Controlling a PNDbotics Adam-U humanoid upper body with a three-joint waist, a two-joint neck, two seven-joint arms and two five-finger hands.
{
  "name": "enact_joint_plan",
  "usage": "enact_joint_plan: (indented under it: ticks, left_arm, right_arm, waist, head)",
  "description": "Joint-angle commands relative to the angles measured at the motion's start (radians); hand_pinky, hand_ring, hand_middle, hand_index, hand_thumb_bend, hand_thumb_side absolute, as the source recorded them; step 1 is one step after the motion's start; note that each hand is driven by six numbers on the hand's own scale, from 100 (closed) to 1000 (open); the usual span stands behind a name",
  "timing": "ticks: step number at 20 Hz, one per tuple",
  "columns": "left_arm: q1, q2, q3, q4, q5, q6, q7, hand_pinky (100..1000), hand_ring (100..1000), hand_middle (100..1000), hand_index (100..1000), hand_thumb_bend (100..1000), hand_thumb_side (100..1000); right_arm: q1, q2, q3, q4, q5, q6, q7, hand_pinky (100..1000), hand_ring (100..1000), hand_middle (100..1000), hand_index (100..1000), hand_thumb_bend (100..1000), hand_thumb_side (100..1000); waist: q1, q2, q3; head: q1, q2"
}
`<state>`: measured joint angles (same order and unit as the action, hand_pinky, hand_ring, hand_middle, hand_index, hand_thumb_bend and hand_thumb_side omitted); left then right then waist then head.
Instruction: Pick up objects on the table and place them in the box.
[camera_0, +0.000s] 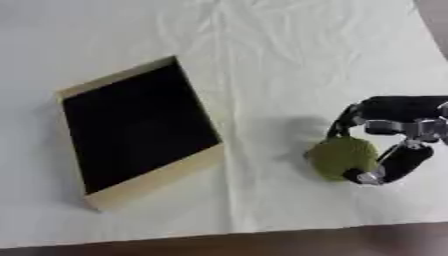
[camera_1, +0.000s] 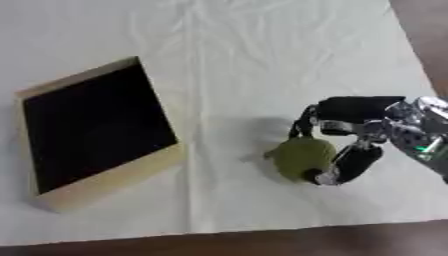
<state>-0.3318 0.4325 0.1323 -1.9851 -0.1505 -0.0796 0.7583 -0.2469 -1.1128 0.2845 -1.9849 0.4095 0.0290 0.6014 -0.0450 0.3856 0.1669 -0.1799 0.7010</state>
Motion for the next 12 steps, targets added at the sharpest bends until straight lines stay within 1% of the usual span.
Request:
enact_joint_plan:
  ticks: [1,5,8,10,12]
  left_arm:
    - [-0.007,0.019,0.002,-0.015,-0.001,0.0,0.0,575,650,662,717,931,795]
    - [-0.005,0.021,0.003,-0.015,-0.003,0.0,0.001,575,651,662,717,928,793]
    - [-0.005,0.022,0.004,-0.015,-0.003,0.0,0.002,576,651,663,718,926,793]
    - [-0.005,0.023,0.004,-0.015,-0.004,0.0,0.003,576,652,663,718,925,793]
    - [-0.004,0.025,0.005,-0.015,-0.004,0.0,0.004,577,652,663,719,924,793]
  right_arm:
    - [-0.005,-0.018,-0.014,-0.015,-0.029,-0.011,-0.005,822,731,503,736,240,100]
    - [-0.003,-0.02,-0.028,-0.015,-0.084,-0.026,-0.021,806,705,502,733,171,100]
    - [-0.001,-0.024,-0.039,-0.015,-0.123,-0.041,-0.033,795,698,507,741,104,174]
    - [0.004,-0.027,-0.045,-0.015,-0.141,-0.046,-0.036,788,692,510,746,100,203]
    - [0.008,-0.029,-0.053,-0.015,-0.155,-0.045,-0.042,779,678,503,738,100,199]
  waist:
    - [-0.007,-0.007,-0.001]
    - [-0.008,-0.01,-0.004]
    - [-0.009,-0.013,-0.007]
    - [-0.01,-0.016,-0.009]
    - [-0.01,-0.018,-0.011]
  head:
    - [0.001,0.0]
    - [0.003,0.003]
    - [0.005,0.005]
    - [0.006,0.005]
    - [0.007,0.006]
